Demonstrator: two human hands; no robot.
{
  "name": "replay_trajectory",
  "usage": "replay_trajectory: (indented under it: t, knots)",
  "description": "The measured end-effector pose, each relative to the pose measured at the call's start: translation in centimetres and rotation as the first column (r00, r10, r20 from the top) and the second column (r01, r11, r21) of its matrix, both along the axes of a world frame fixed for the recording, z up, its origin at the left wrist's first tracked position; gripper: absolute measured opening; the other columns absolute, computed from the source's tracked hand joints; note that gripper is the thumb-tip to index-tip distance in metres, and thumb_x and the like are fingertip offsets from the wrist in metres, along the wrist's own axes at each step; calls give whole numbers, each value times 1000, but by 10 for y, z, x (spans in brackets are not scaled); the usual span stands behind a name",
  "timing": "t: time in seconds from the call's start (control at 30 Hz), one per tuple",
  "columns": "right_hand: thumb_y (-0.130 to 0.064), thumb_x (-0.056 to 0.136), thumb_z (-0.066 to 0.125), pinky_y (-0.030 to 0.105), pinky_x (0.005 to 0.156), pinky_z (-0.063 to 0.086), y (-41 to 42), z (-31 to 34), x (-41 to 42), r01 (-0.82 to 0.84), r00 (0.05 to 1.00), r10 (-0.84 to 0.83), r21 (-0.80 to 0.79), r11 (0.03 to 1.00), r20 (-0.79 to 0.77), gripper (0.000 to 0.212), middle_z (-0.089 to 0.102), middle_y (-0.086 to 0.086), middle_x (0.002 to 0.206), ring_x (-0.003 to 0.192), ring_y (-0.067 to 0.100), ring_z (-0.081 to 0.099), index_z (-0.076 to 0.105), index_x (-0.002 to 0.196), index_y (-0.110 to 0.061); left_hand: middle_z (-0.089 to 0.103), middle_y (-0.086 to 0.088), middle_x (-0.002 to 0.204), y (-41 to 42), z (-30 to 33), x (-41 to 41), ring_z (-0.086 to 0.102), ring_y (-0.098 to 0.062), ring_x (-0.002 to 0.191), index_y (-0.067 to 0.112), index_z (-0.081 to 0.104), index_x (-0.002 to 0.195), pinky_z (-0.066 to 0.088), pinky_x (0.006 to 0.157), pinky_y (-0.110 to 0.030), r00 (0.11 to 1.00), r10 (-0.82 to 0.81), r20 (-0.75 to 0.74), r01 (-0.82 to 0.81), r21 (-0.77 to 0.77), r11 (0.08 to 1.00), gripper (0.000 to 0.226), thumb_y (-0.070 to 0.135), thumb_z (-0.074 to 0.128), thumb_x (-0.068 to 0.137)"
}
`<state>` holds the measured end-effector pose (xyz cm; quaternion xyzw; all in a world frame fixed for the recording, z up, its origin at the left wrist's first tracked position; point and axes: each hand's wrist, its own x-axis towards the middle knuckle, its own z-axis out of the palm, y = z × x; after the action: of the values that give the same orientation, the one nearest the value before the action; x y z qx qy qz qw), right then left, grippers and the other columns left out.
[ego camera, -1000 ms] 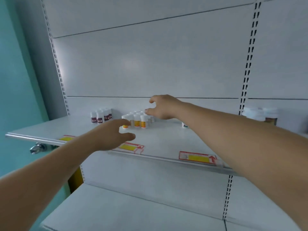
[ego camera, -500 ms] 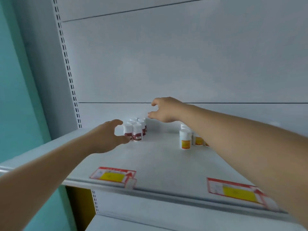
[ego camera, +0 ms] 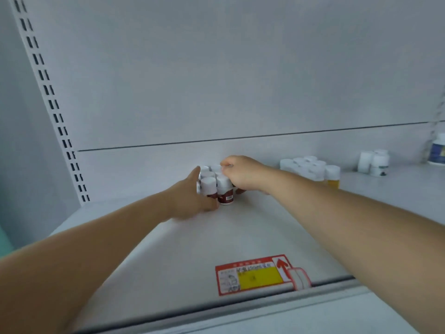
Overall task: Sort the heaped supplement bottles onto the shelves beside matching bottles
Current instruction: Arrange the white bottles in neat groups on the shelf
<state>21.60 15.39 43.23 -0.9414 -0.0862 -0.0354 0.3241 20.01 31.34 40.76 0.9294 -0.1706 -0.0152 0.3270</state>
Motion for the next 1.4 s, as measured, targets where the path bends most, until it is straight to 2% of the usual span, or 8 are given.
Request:
replay_trajectory:
  t: [0.07,0.17,0.3,0.5,0.8,0.97,1.3,1.4]
  knots:
    - [-13,98,35,35,80,47,5,-2,-2,39,999,-39,21,999,29,34,60,22,118,91,24,52,57,117,3,60,5,113,4,-5,6,58,-3,94,20,42,121,45,74,-16,1000,-8,2,8,-67,998,52,15,71,78]
    - [-19,99,38,32,86,44,8,-5,-3,66,996,-69,40,997,60,33,62,15,119,105,28,56,60,118,-2,60,5,113,9,-10,10,58,-14,107,29,42,121,46,86,-29,1000,-3,16,4,-79,997,55,20,72,75]
    - [-24,100,38,27,80,40,8,-10,2,66,994,-74,99,993,86,30,61,6,116,101,21,54,61,116,-12,61,6,115,10,-14,14,59,-14,106,33,39,121,46,91,-28,999,24,22,-21,-113,993,57,24,74,76]
    - [-26,99,39,25,78,36,3,-18,9,24,995,-44,220,975,85,28,58,-1,105,95,16,50,62,112,-16,41,10,142,6,-15,13,47,-14,126,24,4,151,36,104,-31,997,75,26,-73,-71,995,105,39,74,75]
    - [-36,97,44,25,83,39,2,-24,18,-45,996,23,254,966,92,30,56,-6,110,102,13,50,60,117,-21,48,10,133,6,-18,17,49,-13,122,21,7,149,39,99,-30,995,92,24,-92,-33,995,97,39,70,79]
    - [-30,95,44,30,57,25,2,-25,17,-82,993,62,202,976,102,29,35,-5,67,63,13,33,37,68,-20,54,15,107,4,-19,18,53,-11,103,27,33,126,35,77,-23,996,82,42,-82,-3,997,56,34,68,82]
    - [-21,92,42,31,69,32,3,-20,14,-53,997,43,192,980,58,24,54,9,91,83,21,44,58,99,-4,57,6,111,6,-20,21,55,-16,105,31,36,124,43,93,-37,999,52,8,-52,29,998,66,47,62,65]
    - [-26,94,42,31,62,29,3,-21,13,-64,996,54,164,984,66,19,44,3,77,73,19,39,49,83,-12,57,8,114,6,-20,19,54,-14,106,33,33,131,40,89,-30,999,49,10,-49,45,998,61,38,63,78]
